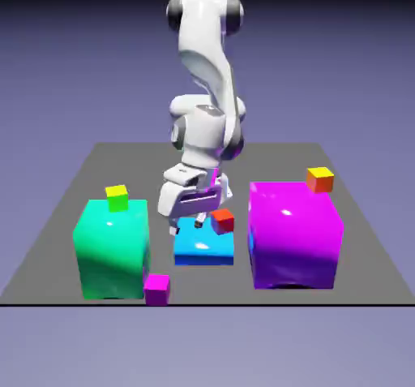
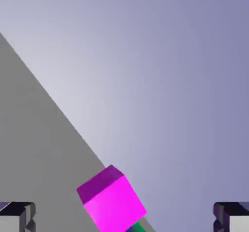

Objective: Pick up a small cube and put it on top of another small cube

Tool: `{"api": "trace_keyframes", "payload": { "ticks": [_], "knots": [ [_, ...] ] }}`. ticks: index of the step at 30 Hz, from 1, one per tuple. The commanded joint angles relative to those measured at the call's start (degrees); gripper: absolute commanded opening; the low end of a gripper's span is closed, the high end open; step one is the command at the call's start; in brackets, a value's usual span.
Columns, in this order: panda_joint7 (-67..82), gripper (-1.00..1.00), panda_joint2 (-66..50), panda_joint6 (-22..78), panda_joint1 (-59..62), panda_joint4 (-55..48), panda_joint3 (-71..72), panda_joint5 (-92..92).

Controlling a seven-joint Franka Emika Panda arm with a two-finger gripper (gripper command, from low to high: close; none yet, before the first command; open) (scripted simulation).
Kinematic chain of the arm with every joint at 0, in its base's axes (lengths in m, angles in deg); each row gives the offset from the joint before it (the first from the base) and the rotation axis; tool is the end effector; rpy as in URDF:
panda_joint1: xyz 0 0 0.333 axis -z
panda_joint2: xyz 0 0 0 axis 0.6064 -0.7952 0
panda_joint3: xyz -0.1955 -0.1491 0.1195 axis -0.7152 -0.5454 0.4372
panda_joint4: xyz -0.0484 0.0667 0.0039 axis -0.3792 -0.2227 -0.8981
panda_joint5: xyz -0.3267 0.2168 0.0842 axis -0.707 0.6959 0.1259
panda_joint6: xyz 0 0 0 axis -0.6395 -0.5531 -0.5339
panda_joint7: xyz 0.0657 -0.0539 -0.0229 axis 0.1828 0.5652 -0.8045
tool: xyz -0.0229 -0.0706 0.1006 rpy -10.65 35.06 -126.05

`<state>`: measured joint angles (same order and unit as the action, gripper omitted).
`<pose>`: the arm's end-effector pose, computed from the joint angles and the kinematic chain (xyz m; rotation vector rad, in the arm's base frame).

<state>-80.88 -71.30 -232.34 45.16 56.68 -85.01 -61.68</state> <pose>0.5174 -0.0438 0.2150 2.8310 0.4228 0.1899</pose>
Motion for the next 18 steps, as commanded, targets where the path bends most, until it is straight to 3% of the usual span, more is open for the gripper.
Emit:
{"api": "trace_keyframes", "payload": {
  "ticks": [1,8,14,15,18],
  "knots": [
    [2.10,0.00,-2.08,1.16,0.41,-1.29,0.10,-1.53],
    [15.54,0.00,-15.36,8.59,3.23,-9.54,0.75,-11.32],
    [10.94,0.00,-24.76,2.05,2.57,-12.46,-3.01,-16.86],
    [10.94,-1.00,-24.76,2.05,2.57,-12.46,-3.01,-16.86],
    [12.97,-1.00,-20.61,4.94,2.86,-11.17,-1.35,-14.41]
  ]
}}
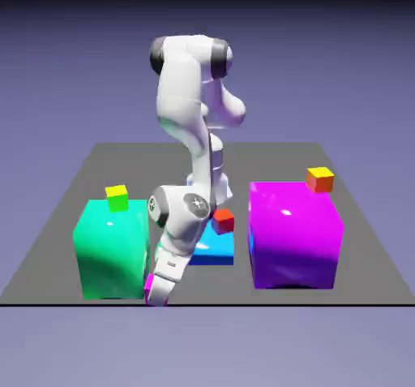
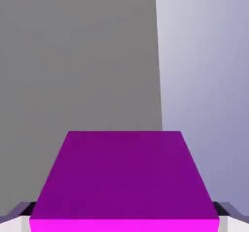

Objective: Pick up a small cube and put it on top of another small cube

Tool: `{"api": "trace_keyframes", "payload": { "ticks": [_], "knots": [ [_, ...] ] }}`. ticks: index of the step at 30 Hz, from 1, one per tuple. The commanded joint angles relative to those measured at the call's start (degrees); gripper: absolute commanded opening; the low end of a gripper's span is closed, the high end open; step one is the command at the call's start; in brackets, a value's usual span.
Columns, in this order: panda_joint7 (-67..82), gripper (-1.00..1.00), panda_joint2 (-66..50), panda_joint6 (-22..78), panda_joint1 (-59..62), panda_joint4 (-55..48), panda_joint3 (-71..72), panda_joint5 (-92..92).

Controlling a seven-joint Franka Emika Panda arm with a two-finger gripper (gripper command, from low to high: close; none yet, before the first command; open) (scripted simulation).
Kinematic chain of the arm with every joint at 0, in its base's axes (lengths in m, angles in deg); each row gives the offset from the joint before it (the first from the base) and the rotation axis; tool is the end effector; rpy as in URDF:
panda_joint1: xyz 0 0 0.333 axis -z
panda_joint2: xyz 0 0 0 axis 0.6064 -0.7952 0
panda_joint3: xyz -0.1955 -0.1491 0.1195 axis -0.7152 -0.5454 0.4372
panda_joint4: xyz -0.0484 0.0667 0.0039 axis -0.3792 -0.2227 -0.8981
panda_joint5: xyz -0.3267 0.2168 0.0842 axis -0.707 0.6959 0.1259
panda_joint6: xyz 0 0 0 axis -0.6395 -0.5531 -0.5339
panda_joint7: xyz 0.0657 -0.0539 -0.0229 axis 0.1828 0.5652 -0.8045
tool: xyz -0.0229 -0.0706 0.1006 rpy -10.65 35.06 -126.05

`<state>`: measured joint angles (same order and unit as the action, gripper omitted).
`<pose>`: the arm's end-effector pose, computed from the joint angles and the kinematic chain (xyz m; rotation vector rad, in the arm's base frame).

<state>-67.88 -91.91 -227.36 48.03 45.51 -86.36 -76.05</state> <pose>0.5180 -0.0881 0.0899 2.6243 0.9304 -0.2330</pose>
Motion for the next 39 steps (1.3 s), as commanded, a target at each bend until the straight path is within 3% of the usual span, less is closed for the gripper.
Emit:
{"api": "trace_keyframes", "payload": {
  "ticks": [1,24,31,32,39],
  "knots": [
    [0.98,-1.00,2.08,1.40,0.14,0.64,0.83,1.18],
    [-15.47,-1.00,49.56,25.74,-20.64,32.74,8.69,28.12],
    [-19.68,-1.00,41.09,13.02,-17.63,37.34,8.00,22.04],
    [-19.68,1.00,41.09,13.02,-17.62,37.34,8.00,22.04],
    [-15.48,1.00,49.56,25.74,-20.64,32.74,8.69,28.12]
  ]
}}
